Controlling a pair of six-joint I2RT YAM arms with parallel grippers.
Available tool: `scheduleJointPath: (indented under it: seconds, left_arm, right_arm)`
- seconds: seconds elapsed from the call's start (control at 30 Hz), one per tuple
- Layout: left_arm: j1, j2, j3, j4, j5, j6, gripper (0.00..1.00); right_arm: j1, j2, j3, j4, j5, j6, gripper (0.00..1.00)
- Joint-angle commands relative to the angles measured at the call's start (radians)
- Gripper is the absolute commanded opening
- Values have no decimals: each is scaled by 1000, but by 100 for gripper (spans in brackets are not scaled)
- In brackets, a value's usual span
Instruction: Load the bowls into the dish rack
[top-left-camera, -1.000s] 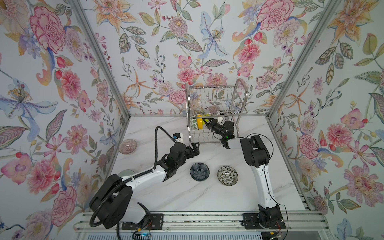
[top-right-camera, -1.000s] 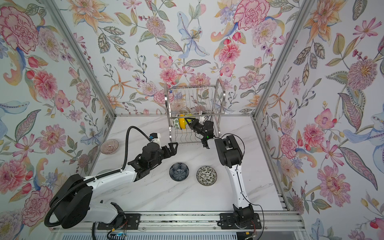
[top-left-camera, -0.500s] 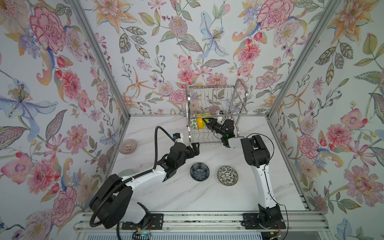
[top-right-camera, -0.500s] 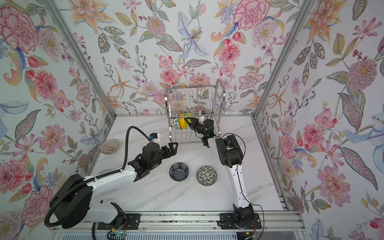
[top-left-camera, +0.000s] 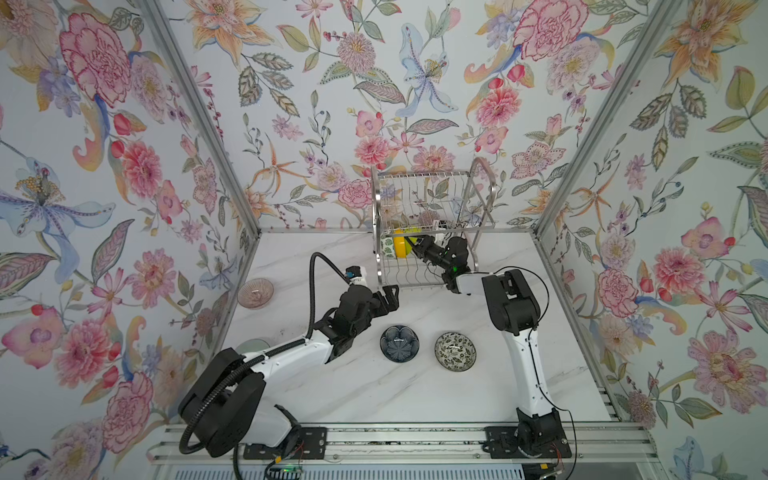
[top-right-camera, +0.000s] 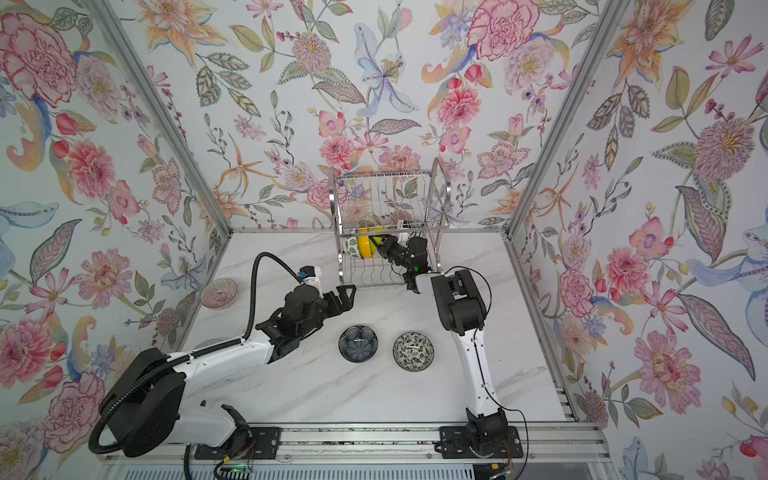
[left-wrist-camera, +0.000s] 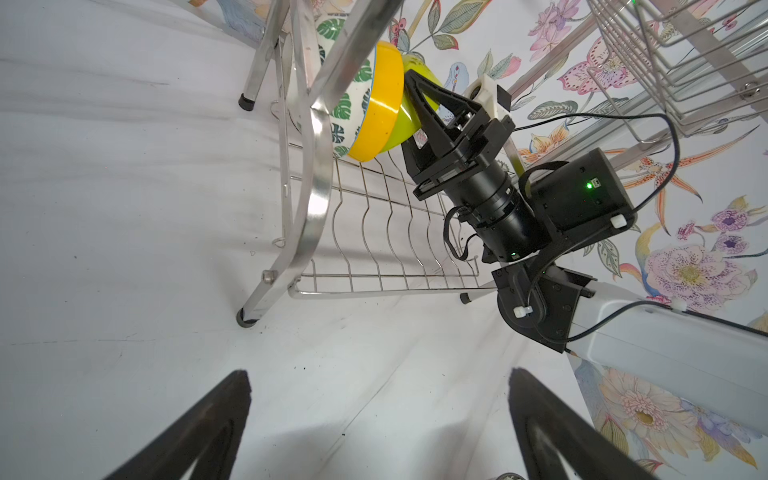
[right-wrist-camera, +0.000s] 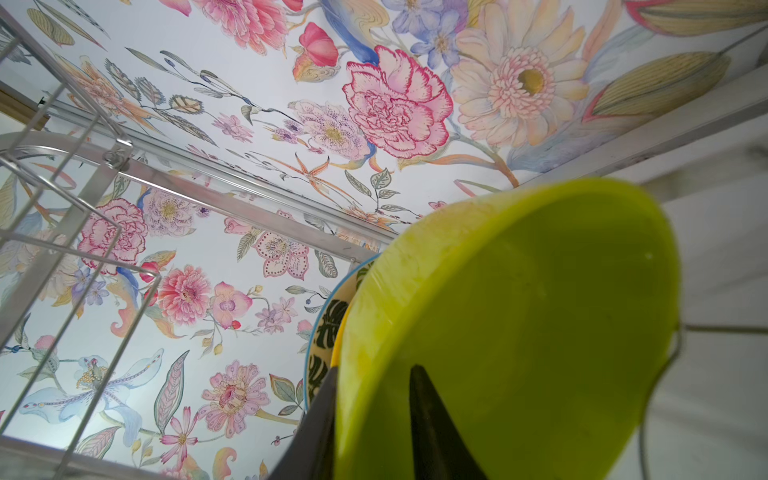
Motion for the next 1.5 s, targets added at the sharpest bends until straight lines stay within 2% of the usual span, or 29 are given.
scheduleJointPath:
  seconds: [0.0,0.57,1.07,1.47]
  left_arm:
    - [11,1,4,0,7,-11,99]
    - [9,-5,1,-2,11,-17,99]
    - [9,-3,12,-6,11,-17,99]
    - [5,-2,18,-12,12,-21,99]
  right_arm:
    - [-4,9,6,-60,3,-20,29]
    - [-4,-17,-18,-58,15,-27,36]
    - [-8,-44,-20,-74,15,-43,47]
    - [-9,-68,-30,-80,10,-58,51]
